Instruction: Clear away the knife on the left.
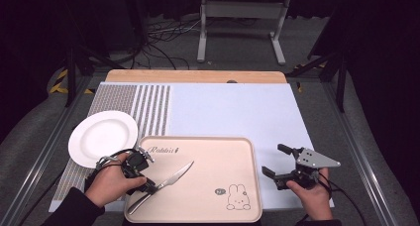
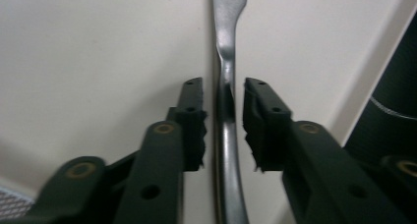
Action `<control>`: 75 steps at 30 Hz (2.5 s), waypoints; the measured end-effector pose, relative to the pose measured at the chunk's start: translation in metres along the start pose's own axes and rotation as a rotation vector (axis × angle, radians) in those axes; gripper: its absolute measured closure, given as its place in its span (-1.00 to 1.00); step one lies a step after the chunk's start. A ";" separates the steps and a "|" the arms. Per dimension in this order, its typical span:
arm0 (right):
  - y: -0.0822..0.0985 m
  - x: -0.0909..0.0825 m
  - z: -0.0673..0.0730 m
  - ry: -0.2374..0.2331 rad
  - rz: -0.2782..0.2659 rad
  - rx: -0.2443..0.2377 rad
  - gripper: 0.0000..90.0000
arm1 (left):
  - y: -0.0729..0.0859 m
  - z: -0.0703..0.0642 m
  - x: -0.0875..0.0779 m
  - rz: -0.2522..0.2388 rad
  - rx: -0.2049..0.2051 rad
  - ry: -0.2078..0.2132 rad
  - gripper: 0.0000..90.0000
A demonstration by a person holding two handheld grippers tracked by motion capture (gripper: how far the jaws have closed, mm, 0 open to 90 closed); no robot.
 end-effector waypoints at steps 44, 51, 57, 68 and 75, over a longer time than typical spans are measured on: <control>-0.001 -0.001 0.000 -0.004 -0.007 -0.004 -0.95 | -0.053 -0.022 0.033 -0.069 0.411 -0.051 1.00; 0.000 0.000 0.000 -0.006 -0.004 -0.002 -0.95 | -0.051 -0.019 0.031 -0.080 0.399 -0.043 1.00; 0.000 -0.001 0.000 -0.007 -0.004 -0.001 -0.95 | -0.049 -0.015 0.029 -0.084 0.389 -0.063 1.00; 0.000 -0.001 0.000 -0.006 -0.004 0.002 -0.95 | -0.046 -0.003 0.021 -0.086 0.369 -0.072 1.00; 0.000 -0.001 0.000 -0.006 -0.003 0.002 -0.95 | -0.041 0.002 0.017 -0.095 0.347 -0.079 1.00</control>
Point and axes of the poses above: each handheld gripper's, and its own axes: x roughly forward along the jaws, y roughly out of its underside, z roughly to its left, the point moved 10 cm from there along x, roughly forward along the jaws, and after that the axes turned 6 degrees about y, right-handed, at the moved point
